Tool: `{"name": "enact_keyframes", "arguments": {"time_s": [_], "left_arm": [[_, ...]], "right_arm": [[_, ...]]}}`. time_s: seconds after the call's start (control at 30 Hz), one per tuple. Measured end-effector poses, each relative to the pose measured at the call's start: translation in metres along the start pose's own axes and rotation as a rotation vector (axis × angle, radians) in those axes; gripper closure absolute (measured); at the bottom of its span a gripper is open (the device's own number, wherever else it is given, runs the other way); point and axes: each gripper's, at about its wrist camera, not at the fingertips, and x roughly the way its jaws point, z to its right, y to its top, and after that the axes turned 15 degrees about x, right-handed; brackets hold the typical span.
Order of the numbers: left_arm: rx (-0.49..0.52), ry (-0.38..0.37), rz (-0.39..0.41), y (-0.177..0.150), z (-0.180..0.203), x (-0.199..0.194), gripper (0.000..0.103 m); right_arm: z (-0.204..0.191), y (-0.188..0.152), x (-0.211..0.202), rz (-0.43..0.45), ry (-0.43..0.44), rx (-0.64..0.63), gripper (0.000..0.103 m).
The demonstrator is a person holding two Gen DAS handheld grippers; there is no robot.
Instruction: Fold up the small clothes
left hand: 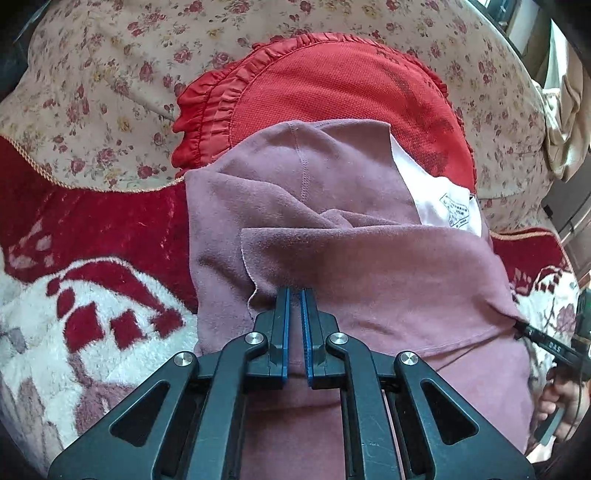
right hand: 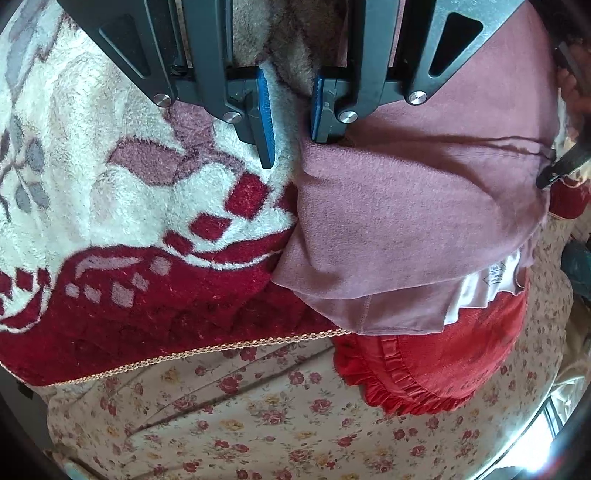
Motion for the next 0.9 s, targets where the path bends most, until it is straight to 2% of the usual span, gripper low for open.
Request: {"name": "enact_keyframes", "arguments": {"time_s": [0.13,0.23,0.33,0.4,0.47,0.6,0.67,0.77,0.8,0.83,0.9], "left_arm": [[-0.059,-0.044,0.001,-0.001,-0.004,0.001,0.098],[-0.108,-0.071,0.007,0.001,-0.008,-0.003,0.097],[-0.145,-0.097,0.051,0.004,-0.013,-0.008,0.097],[-0.158,-0.107,0.067,0.006,-0.015,-0.008,0.097],[-0.168,-0.115,0.069,0.008,-0.016,-0.007,0.097],[-0.186,-0.117,0.101,0.009,-0.017,-0.013,0.097],[-0.183,-0.113,0.133,0.012,-0.016,-0.02,0.097],[-0.128,-0.125,0.171,0.02,-0.006,-0.026,0.097],[-0.111,-0.128,0.172,0.023,-0.002,-0.024,0.095],[-0.09,-0.122,0.165,0.025,0.002,-0.02,0.087],[-0.081,-0.092,0.127,0.027,0.004,-0.008,0.083]], "right_arm": [[0.007,-0.004,-0.027,-0.006,0.033,0.044,0.086],[-0.003,-0.002,-0.054,0.108,0.033,0.011,0.084],[-0.023,0.003,-0.065,0.231,0.06,-0.056,0.084],[-0.037,0.004,-0.052,0.212,0.075,-0.127,0.084],[-0.046,0.001,-0.031,0.168,0.053,-0.18,0.084],[-0.041,-0.006,0.02,0.01,-0.043,-0.218,0.084],[-0.035,-0.007,0.021,0.041,-0.011,-0.204,0.083],[-0.033,-0.004,0.021,0.026,0.003,-0.168,0.081],[-0.033,-0.004,0.021,0.023,0.0,-0.168,0.08],[-0.036,-0.003,0.022,0.013,-0.014,-0.174,0.079],[-0.041,0.001,0.019,-0.015,-0.031,-0.178,0.079]]}}
